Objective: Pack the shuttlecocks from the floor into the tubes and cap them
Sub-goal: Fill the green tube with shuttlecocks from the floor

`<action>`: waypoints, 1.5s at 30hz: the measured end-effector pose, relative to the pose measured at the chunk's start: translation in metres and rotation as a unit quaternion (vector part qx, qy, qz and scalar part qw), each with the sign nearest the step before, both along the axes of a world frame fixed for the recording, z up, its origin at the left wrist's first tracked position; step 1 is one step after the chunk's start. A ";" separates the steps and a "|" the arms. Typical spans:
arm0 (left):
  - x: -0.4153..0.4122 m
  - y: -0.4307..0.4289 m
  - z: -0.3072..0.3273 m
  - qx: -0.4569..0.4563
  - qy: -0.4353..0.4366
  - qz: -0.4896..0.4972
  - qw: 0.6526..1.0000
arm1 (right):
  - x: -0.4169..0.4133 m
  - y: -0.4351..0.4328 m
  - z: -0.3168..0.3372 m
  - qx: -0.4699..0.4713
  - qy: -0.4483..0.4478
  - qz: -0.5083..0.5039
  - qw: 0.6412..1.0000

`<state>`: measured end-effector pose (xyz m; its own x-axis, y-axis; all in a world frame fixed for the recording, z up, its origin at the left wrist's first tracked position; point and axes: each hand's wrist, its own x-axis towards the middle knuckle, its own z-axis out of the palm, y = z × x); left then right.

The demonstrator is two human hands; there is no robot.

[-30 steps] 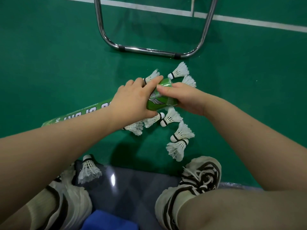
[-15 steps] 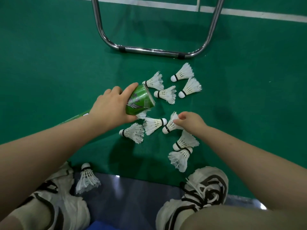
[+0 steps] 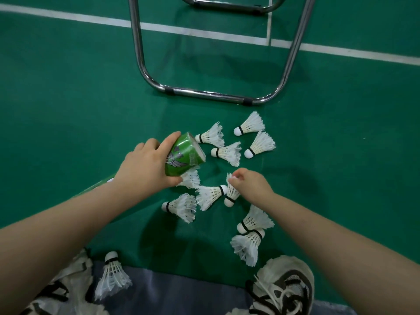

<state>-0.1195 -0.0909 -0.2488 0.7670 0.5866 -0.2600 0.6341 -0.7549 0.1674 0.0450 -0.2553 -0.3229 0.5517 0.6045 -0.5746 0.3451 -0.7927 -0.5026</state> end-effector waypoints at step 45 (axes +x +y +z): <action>0.009 -0.036 0.005 -0.016 -0.011 -0.057 0.998 | 0.010 -0.042 -0.010 0.029 -0.078 0.111 0.990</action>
